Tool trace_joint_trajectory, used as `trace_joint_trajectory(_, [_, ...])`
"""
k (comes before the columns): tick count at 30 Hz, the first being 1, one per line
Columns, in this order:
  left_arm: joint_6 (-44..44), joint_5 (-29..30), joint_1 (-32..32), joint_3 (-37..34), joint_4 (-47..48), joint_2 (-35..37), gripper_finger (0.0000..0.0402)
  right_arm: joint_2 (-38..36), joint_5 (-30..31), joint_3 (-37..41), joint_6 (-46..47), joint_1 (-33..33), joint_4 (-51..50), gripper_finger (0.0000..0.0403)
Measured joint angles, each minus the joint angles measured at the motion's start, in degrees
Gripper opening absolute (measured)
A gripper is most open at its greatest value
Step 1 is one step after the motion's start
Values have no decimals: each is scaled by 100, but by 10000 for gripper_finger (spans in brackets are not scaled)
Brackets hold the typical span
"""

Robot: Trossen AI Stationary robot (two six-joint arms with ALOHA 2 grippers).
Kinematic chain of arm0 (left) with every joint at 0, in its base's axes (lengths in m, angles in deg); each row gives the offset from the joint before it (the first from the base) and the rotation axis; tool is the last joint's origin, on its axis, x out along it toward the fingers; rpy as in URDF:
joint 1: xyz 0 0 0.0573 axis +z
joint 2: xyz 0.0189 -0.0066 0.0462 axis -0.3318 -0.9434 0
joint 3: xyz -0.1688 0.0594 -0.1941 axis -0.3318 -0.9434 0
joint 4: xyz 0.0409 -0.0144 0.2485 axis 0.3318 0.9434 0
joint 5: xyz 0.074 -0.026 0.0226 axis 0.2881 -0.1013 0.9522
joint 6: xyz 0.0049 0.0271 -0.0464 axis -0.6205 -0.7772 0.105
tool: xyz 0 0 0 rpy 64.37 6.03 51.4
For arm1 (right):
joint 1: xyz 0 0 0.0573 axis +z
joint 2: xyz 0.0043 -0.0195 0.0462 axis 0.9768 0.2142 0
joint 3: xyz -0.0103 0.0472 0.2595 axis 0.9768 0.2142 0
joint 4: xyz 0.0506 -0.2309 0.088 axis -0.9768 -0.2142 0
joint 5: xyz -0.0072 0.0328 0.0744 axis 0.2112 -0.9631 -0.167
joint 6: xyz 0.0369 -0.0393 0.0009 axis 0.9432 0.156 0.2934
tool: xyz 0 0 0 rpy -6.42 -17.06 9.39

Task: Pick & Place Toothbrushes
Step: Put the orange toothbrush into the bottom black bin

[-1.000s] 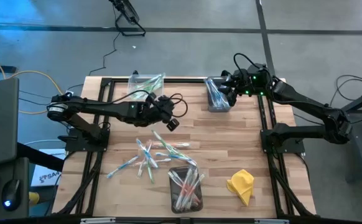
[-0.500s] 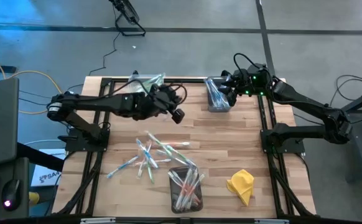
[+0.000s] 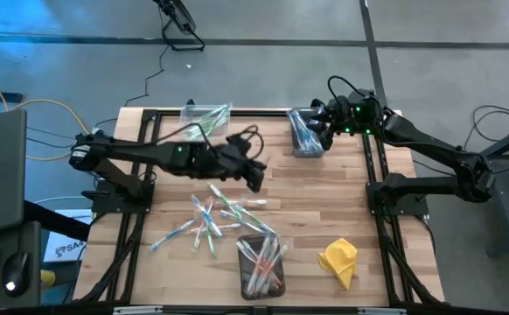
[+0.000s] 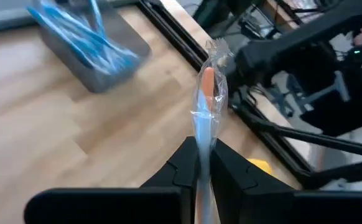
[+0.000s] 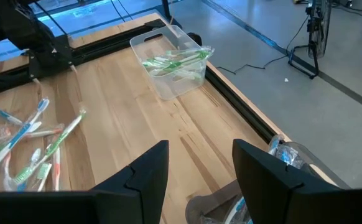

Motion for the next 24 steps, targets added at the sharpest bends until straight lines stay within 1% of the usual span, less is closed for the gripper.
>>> trace_joint_trajectory(3, [444,14,-284,-27,144,-63,24,-2,-2,0,-4,0,0,171])
trace_joint_trajectory(5, [844,47,-475,9,1,-199,24,-2,-13,0,-4,0,-2,171])
trace_joint_trajectory(6, [1045,101,-582,-7,77,-223,24,-2,-16,0,-4,2,-2,171])
trace_joint_trajectory(7, [1208,187,-699,-29,176,-259,24,-2,-20,0,-4,2,0,171])
trace_joint_trajectory(9, [1575,401,-903,1,-63,-460,24,-2,-18,0,-4,0,0,171])
trace_joint_trajectory(11, [1886,574,-1140,-24,64,-566,24,-2,-20,0,-4,2,-2,171])
trace_joint_trajectory(13, [2171,696,-1318,-1,-249,-815,24,-2,-20,0,-5,1,0,171])
trace_joint_trajectory(15, [2474,810,-1517,-27,-216,-963,24,-2,-20,0,-10,2,4,171])
trace_joint_trajectory(16, [2595,886,-1607,-37,-263,-1071,24,-3,-20,0,-20,0,9,171])
trace_joint_trajectory(18, [2798,961,-1752,5,-694,-1304,24,-2,-20,1,-31,1,-1,171])
trace_joint_trajectory(20, [2898,1119,-1931,-37,-605,-1432,24,-2,-20,0,-75,0,0,171])
trace_joint_trajectory(22, [2950,1196,-2039,15,-1036,-1678,24,-2,-20,0,-132,0,-21,171])
trace_joint_trajectory(24, [3006,1297,-2186,-43,-940,-1811,24,-2,-20,2,-158,0,-20,171])
